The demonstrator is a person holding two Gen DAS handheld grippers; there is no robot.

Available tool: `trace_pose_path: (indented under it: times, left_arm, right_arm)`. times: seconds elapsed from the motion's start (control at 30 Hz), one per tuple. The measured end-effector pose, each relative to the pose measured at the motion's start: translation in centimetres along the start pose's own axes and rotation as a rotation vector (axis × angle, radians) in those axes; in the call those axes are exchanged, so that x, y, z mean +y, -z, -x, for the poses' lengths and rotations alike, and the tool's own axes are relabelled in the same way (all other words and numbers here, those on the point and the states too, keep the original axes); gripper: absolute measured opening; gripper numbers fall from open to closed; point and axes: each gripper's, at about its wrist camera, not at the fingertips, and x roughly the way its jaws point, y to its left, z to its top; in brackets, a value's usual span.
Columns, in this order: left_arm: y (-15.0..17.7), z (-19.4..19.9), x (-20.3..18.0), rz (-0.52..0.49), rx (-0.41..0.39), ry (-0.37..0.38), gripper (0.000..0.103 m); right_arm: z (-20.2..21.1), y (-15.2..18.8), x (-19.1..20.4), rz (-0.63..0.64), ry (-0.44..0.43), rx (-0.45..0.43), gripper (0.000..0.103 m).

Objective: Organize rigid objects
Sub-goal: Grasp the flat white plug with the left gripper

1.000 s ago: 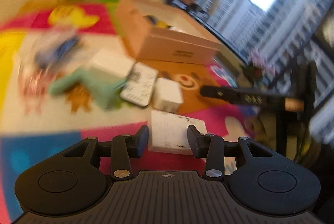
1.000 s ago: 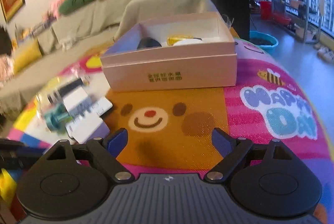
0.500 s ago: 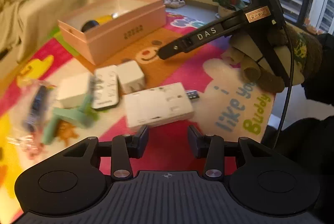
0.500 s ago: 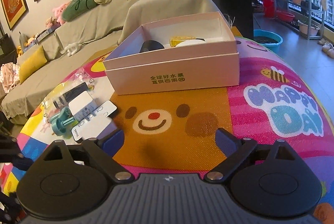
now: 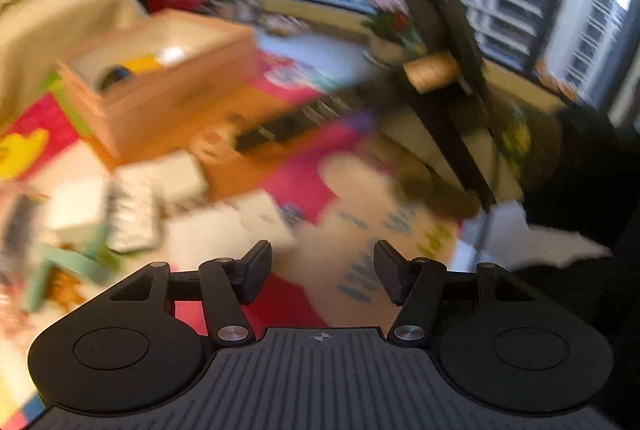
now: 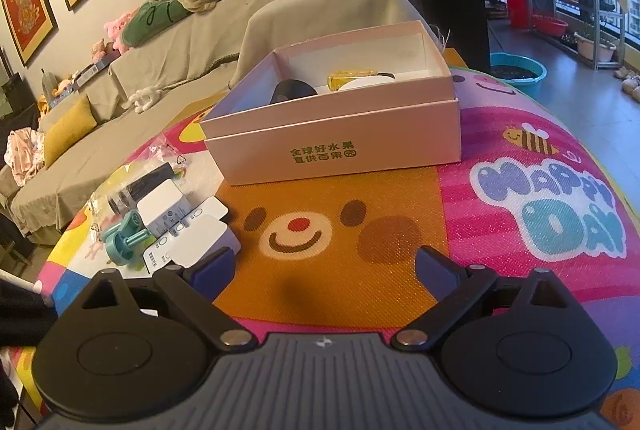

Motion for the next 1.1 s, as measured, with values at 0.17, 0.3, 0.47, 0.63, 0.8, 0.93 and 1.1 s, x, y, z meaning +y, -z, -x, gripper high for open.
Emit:
trace_pose_path:
  times: [0.17,0.3,0.47,0.63,0.8,0.93,1.1]
  left_arm:
    - [0.3,0.5,4.6,0.217,-0.045,-0.206,0.06]
    - [1.8,0.0,6.1,0.365,-0.041,-0.017,0.062]
    - [1.8,-0.4,2.9,0.27,0.005,0.139,0.061]
    - [0.4,0.3,-1.5,0.007,0.01,0.002,0.061]
    - [-0.9,-1.8,-2.5,-0.14,0.033,-0.108,0.061]
    - [-1.4,-4.6,-1.8,-0.175,0.056,-0.109,0.063]
    - [-1.9,-6.5,-0.5,-0.09,0.062,-0.068,0.064]
  right_arm:
    - [0.1,0.0,-0.3,-0.02,-0.016,-0.005,0.097]
    - [0.1,0.0,-0.3,-0.021,-0.016,-0.005,0.097]
    - [0.1,0.0,-0.4,-0.021,-0.016,-0.004,0.097]
    - [0.0,0.0,-0.5,-0.028,-0.023,-0.006,0.097]
    - [0.1,0.0,-0.8,-0.04,-0.034,-0.008,0.097]
    - [0.2,0.1,-1.0,-0.05,-0.044,-0.01,0.097]
    - [0.2,0.1,-1.1,-0.055,-0.049,-0.013,0.097]
